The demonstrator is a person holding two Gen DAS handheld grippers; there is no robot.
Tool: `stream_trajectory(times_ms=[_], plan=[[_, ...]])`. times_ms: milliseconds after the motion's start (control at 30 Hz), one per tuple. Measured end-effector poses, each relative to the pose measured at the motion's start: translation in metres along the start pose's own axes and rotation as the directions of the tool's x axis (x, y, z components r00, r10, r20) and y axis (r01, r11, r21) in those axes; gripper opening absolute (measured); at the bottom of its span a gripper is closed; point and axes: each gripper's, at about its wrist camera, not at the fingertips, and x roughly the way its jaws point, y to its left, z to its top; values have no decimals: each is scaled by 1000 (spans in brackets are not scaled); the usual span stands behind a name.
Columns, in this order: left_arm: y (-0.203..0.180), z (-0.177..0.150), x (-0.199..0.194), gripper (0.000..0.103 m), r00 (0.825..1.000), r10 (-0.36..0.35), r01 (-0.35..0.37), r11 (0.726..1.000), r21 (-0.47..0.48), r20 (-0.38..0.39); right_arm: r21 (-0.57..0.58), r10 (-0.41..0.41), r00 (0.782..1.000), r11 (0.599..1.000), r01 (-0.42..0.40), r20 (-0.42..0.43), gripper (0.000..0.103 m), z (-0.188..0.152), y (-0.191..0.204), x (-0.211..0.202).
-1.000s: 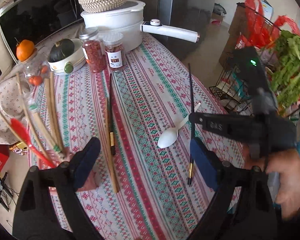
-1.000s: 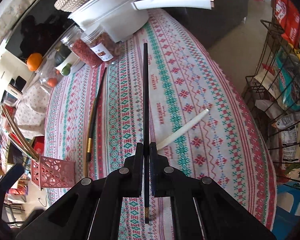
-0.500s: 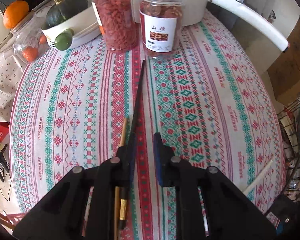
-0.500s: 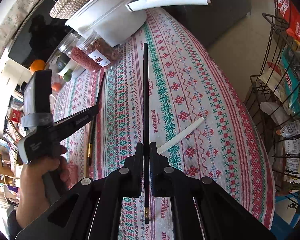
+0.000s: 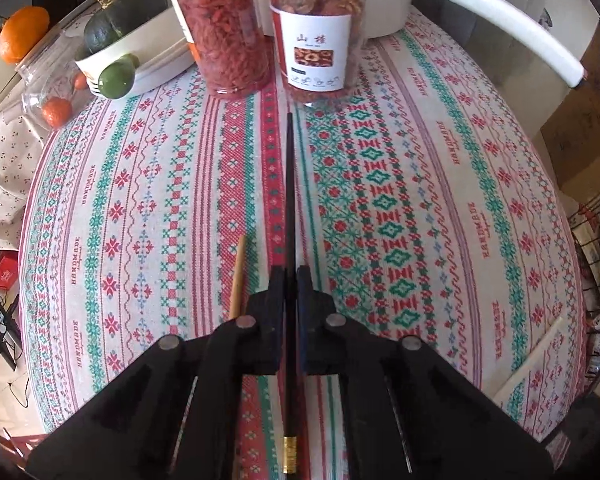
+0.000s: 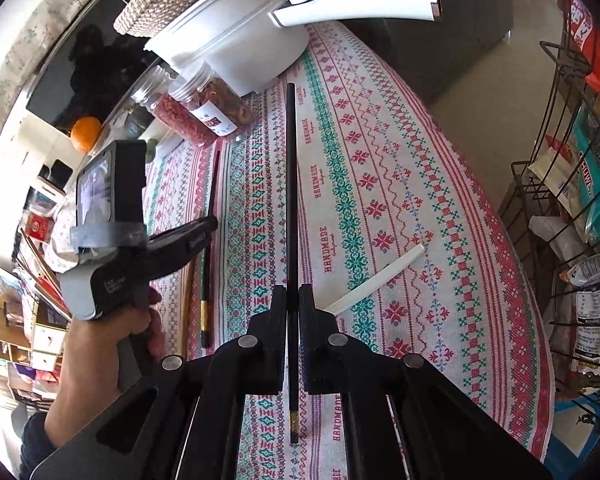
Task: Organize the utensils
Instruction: 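Lower both black chopsticks into the pink basket and open both grippers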
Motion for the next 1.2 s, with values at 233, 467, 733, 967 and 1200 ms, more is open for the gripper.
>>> stream_trajectory(times_ms=[233,467,733,967,1200], plan=[[-9,-44,-71,7,987,-115,106,991,80,112,15,-30,996,999,29,81,5,-7,1,-27],[3,-86,-148,7,946,-224,184,966,181,233,-17,-31,985,999,34,172,5,-20,25,-60],[53,-119,-221,7,872,-309,248,947,203,379,-127,23,961,992,13,276,5,-32,74,-95],[105,-140,-264,7,785,-340,292,940,173,518,-222,83,937,975,-7,338,5,-39,108,-120],[148,-147,-275,7,769,-316,310,944,108,556,-291,138,929,956,-35,344,5,-52,138,-129]])
